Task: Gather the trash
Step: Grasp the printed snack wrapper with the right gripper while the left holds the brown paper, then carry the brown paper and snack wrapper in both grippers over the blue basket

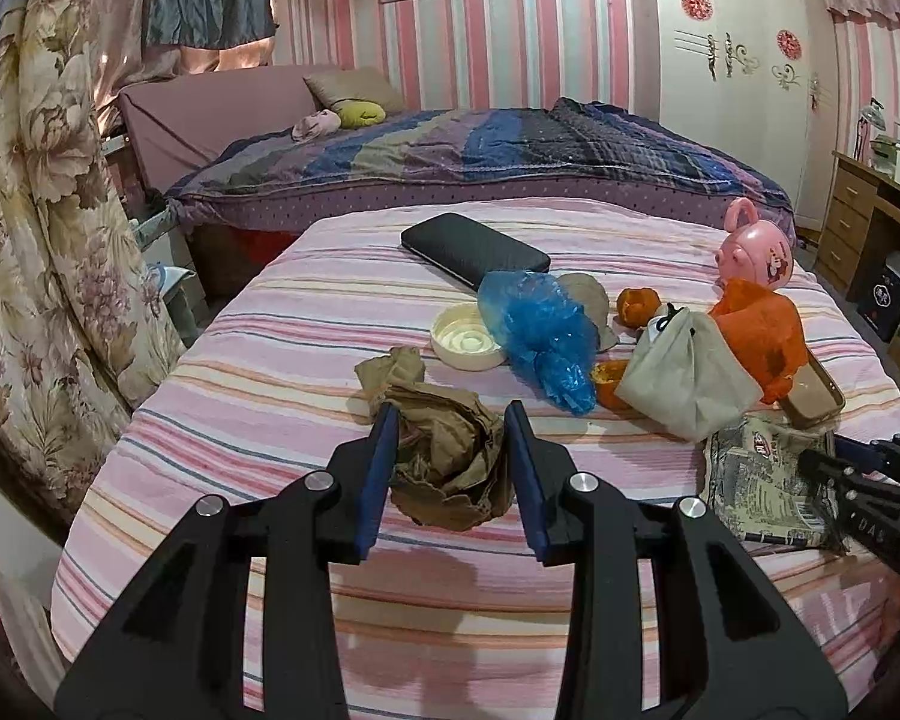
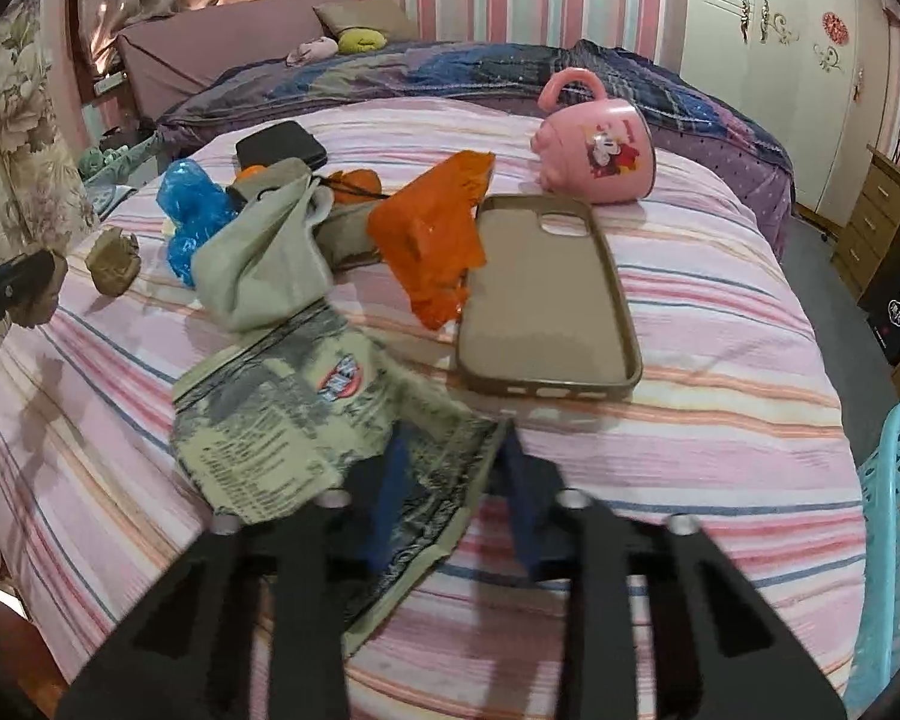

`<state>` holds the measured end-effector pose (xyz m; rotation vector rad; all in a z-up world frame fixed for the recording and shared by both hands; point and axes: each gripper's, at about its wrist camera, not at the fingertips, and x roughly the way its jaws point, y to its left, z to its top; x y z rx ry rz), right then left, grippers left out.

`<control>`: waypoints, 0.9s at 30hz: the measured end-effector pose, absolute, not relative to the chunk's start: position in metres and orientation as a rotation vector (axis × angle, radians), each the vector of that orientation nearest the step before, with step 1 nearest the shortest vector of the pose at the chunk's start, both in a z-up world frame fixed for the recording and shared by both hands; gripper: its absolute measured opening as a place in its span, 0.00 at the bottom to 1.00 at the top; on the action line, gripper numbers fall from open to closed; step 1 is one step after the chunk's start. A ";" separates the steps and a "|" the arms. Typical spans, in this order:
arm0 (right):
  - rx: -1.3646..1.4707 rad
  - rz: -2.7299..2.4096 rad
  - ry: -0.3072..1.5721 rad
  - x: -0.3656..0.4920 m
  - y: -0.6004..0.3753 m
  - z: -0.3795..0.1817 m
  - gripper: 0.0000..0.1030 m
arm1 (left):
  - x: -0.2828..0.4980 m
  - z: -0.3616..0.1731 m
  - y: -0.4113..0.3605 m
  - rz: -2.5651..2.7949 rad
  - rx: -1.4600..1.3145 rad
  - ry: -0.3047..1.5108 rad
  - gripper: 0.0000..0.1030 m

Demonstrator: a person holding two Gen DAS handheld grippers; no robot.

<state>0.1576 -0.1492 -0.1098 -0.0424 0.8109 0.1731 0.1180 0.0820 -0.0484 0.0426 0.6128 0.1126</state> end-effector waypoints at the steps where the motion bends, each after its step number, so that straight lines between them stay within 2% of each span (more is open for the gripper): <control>1: -0.034 0.174 0.808 0.157 -0.152 -0.109 0.13 | 0.118 -0.048 0.081 0.115 0.048 0.610 0.34; 4: -0.005 0.181 0.783 0.153 -0.163 -0.103 0.10 | 0.117 -0.047 0.081 0.120 0.052 0.603 0.34; 13: 0.041 0.124 0.691 0.131 -0.220 -0.075 0.08 | 0.116 -0.039 0.073 0.118 0.024 0.582 0.34; 27: 0.171 0.056 0.581 0.099 -0.333 -0.043 0.05 | 0.118 -0.017 -0.010 -0.010 0.064 0.541 0.34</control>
